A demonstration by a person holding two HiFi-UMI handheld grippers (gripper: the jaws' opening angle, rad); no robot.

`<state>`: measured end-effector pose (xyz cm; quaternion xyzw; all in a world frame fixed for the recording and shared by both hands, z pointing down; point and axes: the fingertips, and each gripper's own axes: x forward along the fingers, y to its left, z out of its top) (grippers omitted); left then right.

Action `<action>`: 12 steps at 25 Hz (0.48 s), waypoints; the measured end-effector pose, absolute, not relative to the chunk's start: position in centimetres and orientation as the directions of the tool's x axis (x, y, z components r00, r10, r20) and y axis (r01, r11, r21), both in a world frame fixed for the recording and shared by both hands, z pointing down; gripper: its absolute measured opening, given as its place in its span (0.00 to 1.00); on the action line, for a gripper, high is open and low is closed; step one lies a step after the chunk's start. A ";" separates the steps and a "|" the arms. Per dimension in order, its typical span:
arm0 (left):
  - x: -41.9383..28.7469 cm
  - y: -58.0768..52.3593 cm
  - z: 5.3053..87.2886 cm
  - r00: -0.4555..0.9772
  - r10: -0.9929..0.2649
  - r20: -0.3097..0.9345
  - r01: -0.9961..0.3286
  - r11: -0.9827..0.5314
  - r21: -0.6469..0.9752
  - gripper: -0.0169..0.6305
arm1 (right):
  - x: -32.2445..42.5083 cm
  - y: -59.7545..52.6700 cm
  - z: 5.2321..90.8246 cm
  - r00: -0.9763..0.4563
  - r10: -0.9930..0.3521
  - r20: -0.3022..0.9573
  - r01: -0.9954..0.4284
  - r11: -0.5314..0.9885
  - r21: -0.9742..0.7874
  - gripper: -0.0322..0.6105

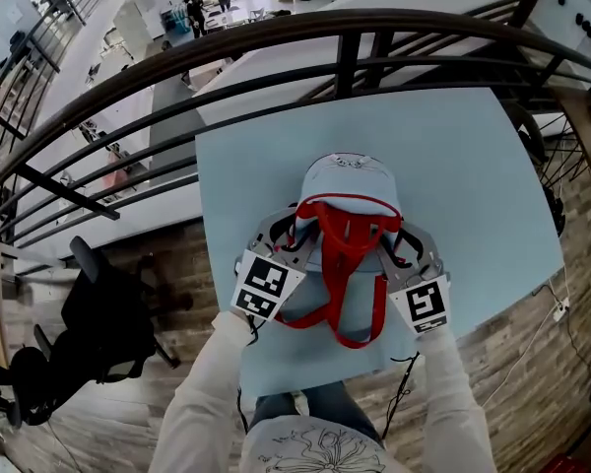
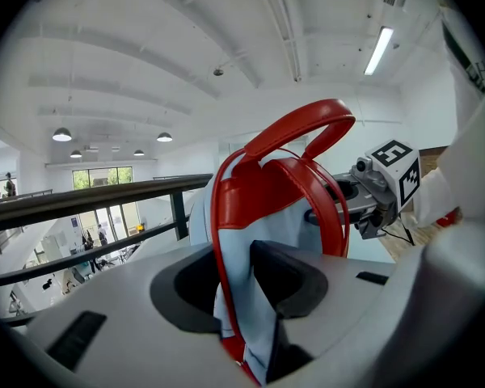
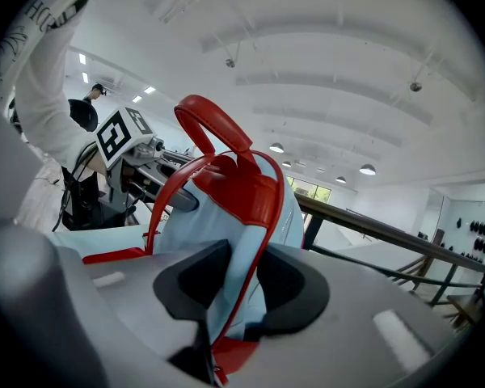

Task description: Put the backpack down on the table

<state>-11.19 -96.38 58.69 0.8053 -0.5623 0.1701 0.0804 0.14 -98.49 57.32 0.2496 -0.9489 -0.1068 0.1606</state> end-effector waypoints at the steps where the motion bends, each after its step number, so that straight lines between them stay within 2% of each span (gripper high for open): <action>1: -11.1 -96.4 58.8 0.310 -0.879 0.363 -0.933 -0.354 -0.061 0.22 | 0.2 -98.6 57.5 -0.824 -0.508 0.251 -0.440 0.853 0.281 0.24; 12: -10.0 -95.8 59.0 0.323 -0.876 0.358 -0.934 -0.355 -0.025 0.23 | 1.9 -98.2 58.9 -0.830 -0.502 0.242 -0.469 0.864 0.180 0.25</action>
